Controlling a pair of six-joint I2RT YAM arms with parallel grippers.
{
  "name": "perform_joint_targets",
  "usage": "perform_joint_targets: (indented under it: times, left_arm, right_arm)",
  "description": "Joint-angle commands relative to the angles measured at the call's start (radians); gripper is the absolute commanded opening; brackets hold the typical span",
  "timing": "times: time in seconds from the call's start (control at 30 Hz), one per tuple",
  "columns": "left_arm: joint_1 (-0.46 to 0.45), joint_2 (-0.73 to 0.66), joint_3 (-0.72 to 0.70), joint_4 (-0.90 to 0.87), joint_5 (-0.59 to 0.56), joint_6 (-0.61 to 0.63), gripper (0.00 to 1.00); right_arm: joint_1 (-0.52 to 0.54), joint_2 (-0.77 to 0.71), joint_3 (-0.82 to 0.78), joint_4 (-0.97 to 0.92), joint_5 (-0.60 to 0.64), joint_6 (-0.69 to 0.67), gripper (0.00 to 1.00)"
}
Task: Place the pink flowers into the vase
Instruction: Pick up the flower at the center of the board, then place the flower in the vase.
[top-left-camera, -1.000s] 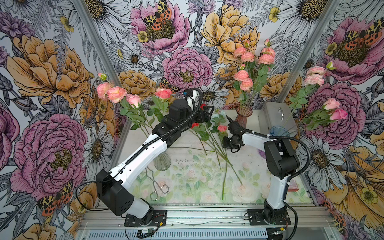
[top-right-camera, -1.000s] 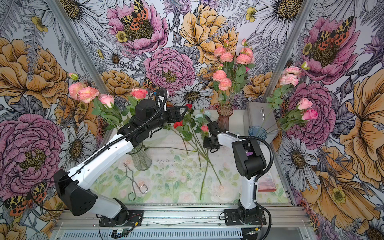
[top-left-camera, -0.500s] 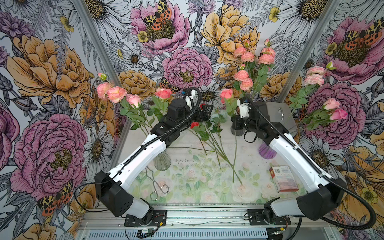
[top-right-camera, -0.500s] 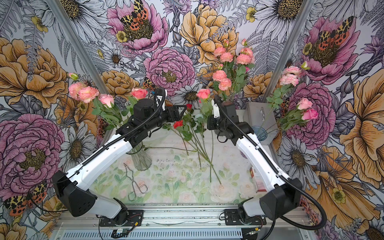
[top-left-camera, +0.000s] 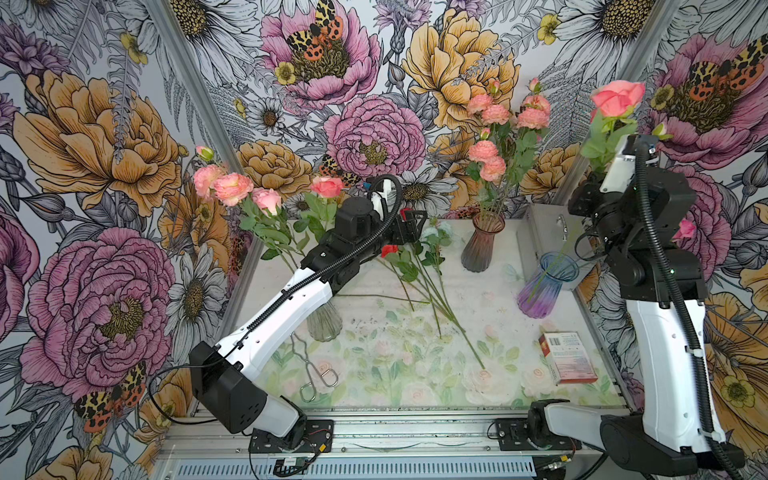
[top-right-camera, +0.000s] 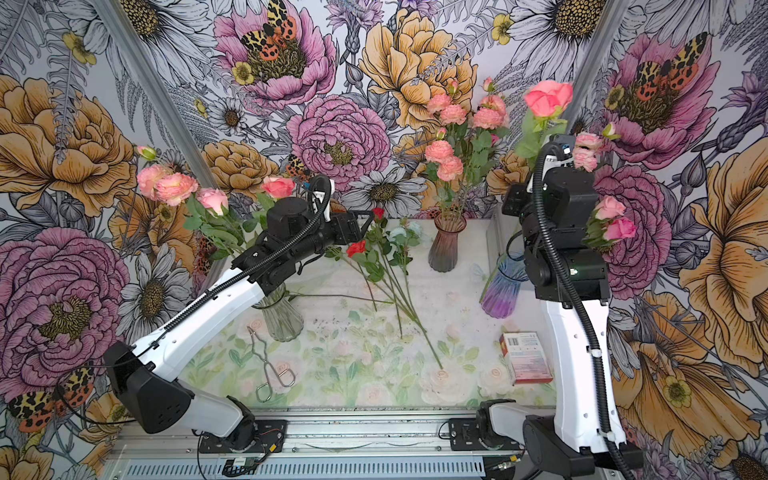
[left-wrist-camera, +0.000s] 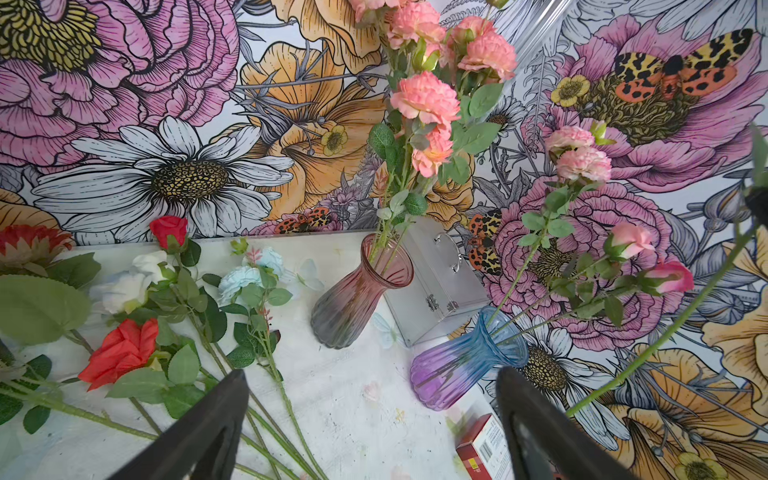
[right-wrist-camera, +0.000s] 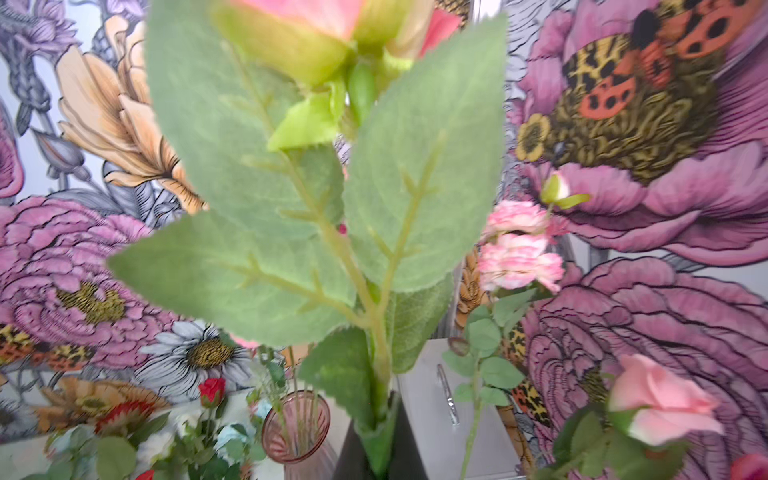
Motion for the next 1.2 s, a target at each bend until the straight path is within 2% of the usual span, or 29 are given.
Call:
perform_joint_targets:
  times: [0.0, 0.17, 0.33, 0.67, 0.77, 0.93, 1.17]
  left_arm:
    - [0.006, -0.028, 0.019, 0.005, 0.032, 0.032, 0.97]
    - [-0.001, -0.033, 0.019, 0.007, 0.061, 0.054, 0.98]
    - [-0.009, -0.022, 0.035, 0.005, 0.071, 0.071, 0.98]
    - [-0.006, 0.004, 0.054, 0.005, 0.075, 0.092, 0.98]
    - [-0.002, 0.017, 0.057, 0.005, 0.081, 0.091, 0.98]
    - [0.007, 0.032, 0.056, 0.011, 0.089, 0.087, 0.99]
    - [0.018, 0.044, 0.049, 0.018, 0.098, 0.085, 0.98]
  right_arm:
    - [-0.063, 0.049, 0.092, -0.012, 0.029, -0.017, 0.0]
    - [-0.168, 0.117, 0.198, -0.002, 0.004, -0.028, 0.0]
    - [-0.249, 0.16, 0.208, 0.046, -0.044, -0.009, 0.0]
    - [-0.286, 0.213, 0.175, 0.109, -0.071, -0.047, 0.0]
    - [-0.295, 0.194, 0.104, 0.152, -0.081, -0.053, 0.0]
    - [-0.295, 0.123, -0.136, 0.306, -0.116, -0.057, 0.0]
    - [-0.295, 0.065, -0.363, 0.411, -0.142, -0.039, 0.0]
